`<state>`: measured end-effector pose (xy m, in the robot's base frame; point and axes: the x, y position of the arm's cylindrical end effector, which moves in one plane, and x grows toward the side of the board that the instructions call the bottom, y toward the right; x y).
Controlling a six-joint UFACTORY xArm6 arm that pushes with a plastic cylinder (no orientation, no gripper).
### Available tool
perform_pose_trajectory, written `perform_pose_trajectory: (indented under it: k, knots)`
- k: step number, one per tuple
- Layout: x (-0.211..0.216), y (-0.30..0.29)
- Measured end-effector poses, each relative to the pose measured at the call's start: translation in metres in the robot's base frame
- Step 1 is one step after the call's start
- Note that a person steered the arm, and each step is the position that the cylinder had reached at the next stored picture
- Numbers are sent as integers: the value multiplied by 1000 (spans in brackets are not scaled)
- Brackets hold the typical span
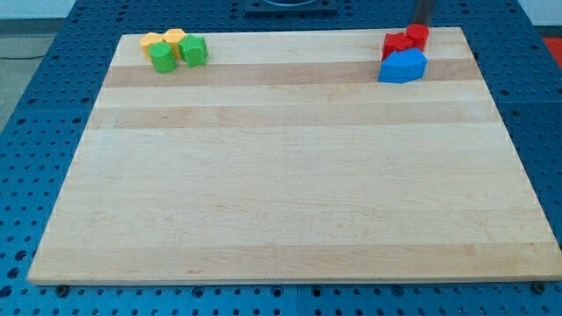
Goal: Move the red circle above the red star
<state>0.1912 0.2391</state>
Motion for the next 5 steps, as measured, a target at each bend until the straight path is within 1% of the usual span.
perform_pose_trajectory:
  k: [1, 2, 4, 5]
  knots:
    - [0, 36]
    - [3, 36]
    - [38, 2]
    - [45, -23]
